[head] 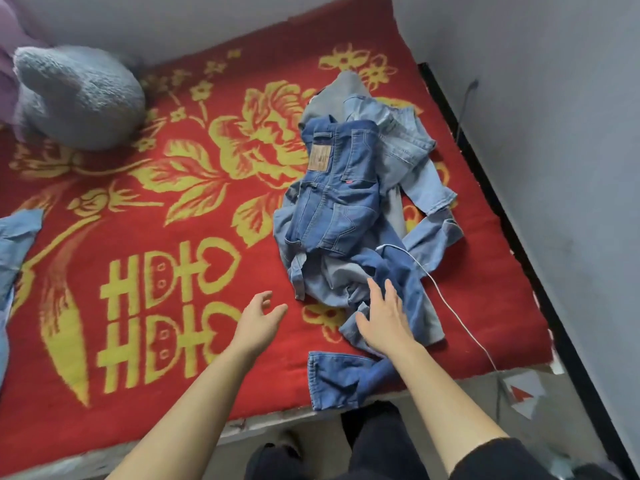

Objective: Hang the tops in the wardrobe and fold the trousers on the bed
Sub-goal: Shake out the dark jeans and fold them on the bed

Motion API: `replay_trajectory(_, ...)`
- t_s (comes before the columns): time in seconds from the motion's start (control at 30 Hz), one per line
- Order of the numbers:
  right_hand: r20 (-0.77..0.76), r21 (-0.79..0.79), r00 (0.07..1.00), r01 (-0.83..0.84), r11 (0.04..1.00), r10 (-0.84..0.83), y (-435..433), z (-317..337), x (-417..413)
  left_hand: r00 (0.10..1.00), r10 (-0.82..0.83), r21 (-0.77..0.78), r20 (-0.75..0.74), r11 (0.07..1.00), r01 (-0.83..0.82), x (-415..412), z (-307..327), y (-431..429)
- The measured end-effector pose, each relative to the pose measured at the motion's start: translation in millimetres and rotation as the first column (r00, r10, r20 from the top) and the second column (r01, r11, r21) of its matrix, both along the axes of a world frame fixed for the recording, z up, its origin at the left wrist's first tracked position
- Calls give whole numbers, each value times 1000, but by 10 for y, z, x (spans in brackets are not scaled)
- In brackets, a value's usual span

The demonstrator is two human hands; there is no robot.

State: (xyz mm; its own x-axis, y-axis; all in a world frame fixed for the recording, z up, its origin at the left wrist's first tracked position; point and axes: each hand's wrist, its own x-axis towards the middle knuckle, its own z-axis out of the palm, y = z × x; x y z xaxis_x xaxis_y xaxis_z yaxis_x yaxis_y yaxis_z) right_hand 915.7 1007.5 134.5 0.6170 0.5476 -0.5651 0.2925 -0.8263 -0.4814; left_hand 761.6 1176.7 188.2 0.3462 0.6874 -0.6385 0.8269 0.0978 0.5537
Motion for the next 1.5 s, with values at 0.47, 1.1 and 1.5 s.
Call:
replay_trajectory(0.47, -129, -283, 929, -369, 885, 346, 483, -1716, 628, 698, 716, -498, 20, 613, -614, 1857, -1954, 755)
replay_trajectory(1.1, 429, 228, 903, -73, 971, -33, 1794, -1179, 675, 965, 32, 59, 262, 997, -49, 70, -1855, 614)
replay_trajectory(1.5, -194, -24, 952, -246, 969, 237, 1699, -815, -1041, 314, 922, -779, 226, 365, -510, -1036, -677, 1272)
